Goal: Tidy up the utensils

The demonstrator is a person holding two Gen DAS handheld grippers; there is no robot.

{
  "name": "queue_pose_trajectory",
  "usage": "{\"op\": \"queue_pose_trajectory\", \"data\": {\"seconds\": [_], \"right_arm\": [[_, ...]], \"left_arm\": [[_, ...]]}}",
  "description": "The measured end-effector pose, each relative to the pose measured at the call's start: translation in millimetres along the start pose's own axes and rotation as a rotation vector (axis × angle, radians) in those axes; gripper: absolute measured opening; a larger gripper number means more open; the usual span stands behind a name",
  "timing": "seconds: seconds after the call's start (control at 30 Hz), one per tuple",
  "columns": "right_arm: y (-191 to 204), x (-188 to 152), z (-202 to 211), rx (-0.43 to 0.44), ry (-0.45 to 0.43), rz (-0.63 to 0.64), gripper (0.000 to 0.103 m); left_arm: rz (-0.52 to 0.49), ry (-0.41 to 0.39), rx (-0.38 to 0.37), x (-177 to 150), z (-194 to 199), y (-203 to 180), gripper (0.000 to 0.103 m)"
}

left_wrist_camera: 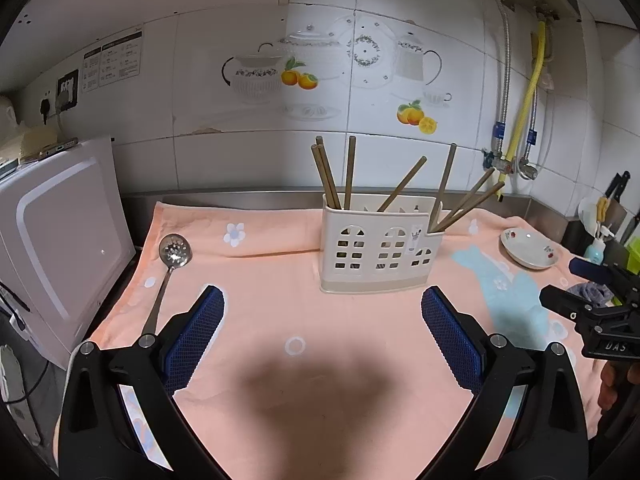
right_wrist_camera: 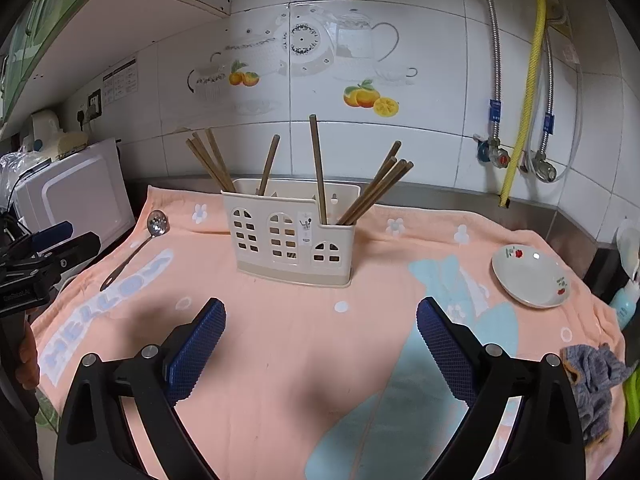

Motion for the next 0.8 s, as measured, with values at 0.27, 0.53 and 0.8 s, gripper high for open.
{"op": "queue_pose_trajectory", "data": {"seconds": [0.27,0.53,0.8], "right_arm": [[-1,-9,5,-0.001,0.003,-0.01,0.093],[-3,-15,11,-0.005,0.0,-0.011,0.094],[-8,-19,13,-0.006,-0.001,-0.025,0.095]], "left_arm": [[0.005,-0.021,-0.002,-8,8,-4,0.098],[0.007,-0.022,-0.022,-17,12,-10,0.098],[-0.004,-0.019,-0.026,-21,13,-17,0.098]]}}
Point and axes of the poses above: each gripper's, at about its wrist camera, not at the fingertips, and z roughly against the way its jaws point, y to its left, x to its top, the point moved 1 cm from there along -z, roughly the way its jaws point, and after that the axes turned 11 degrees about -x, right-handed, at the moved point
